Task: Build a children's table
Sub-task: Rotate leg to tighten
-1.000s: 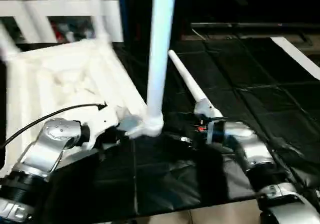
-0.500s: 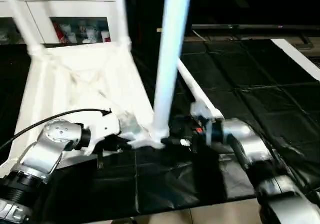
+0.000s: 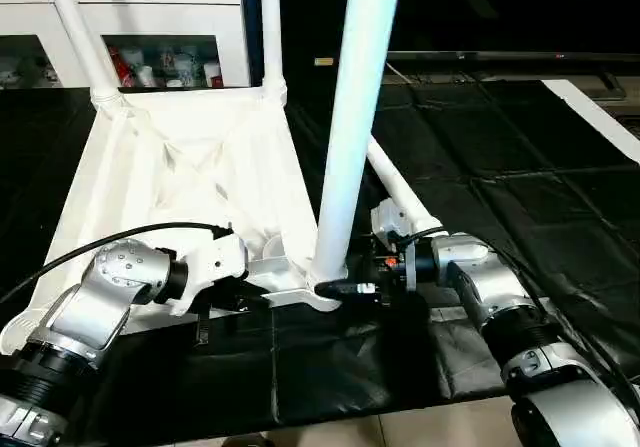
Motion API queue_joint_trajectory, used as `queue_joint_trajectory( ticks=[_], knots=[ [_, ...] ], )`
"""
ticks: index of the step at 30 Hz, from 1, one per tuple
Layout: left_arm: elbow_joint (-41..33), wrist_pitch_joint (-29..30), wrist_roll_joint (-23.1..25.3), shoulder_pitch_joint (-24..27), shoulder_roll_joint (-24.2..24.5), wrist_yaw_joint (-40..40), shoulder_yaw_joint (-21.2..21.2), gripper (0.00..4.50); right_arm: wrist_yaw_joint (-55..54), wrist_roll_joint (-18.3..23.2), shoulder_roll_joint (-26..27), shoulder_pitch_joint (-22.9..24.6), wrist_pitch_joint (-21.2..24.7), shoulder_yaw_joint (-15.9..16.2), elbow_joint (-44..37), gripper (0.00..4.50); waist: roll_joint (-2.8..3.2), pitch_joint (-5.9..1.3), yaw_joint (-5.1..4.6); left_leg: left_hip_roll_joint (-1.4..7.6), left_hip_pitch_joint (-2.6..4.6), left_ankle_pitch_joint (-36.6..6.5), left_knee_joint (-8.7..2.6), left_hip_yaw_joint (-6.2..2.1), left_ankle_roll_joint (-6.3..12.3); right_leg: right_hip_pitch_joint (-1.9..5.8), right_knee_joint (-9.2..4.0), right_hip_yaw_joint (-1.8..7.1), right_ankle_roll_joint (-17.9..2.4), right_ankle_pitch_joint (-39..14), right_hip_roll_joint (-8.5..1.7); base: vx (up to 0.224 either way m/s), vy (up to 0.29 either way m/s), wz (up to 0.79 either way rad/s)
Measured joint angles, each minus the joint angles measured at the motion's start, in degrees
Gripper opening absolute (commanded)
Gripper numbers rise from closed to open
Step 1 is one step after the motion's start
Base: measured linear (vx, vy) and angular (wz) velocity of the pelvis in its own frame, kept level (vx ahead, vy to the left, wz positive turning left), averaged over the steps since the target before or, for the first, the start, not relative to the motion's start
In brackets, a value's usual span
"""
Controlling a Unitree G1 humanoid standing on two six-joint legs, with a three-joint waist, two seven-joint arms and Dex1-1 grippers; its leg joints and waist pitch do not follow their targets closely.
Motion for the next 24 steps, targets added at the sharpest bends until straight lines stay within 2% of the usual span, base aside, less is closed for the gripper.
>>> queue_joint_trajectory(
  ticks=[3, 6, 10, 24],
  knots=[
    [0.01, -0.13, 0.02, 0.00, 0.01, -0.24, -0.08, 0.00, 0.11, -0.01, -0.07, -0.38, -0.18, 0.02, 0.84, 3.32, 0.00, 0.00, 0.02, 0.00, 0.00, 0.00, 0.02, 0.00, 0.00, 0.00, 0.02, 0.00, 0.00, 0.00, 0.00, 0.000, 0.000, 0.00],
    [0.10, -0.49, 0.07, -0.01, 0.04, -0.42, -0.14, 0.00, 0.45, -0.03, -0.04, -0.62, -0.25, 0.21, 1.04, 2.96, -0.01, 0.00, 0.04, 0.00, 0.00, 0.00, 0.02, 0.00, 0.00, 0.00, 0.03, 0.00, 0.00, 0.00, 0.00, 0.000, 0.000, 0.00],
    [0.21, -0.80, 0.18, -0.07, 0.14, -0.54, -0.34, 0.00, 0.65, -0.04, -0.08, -0.66, -0.27, 0.43, 1.09, 2.74, -0.02, -0.02, 0.04, 0.01, 0.00, 0.00, 0.08, 0.00, 0.00, 0.00, 0.09, 0.00, 0.00, 0.00, 0.00, 0.000, 0.000, 0.00],
    [1.43, -1.26, 0.20, -0.69, 0.05, -1.34, -0.49, 0.00, 1.49, -0.42, -0.12, -1.05, -1.37, 0.66, 1.86, 2.67, -0.02, -0.03, 0.05, 0.04, 0.01, 0.00, 0.20, -0.01, 0.00, 0.00, 0.21, 0.00, 0.00, 0.00, 0.00, 0.000, 0.000, 0.00]
  ],
)
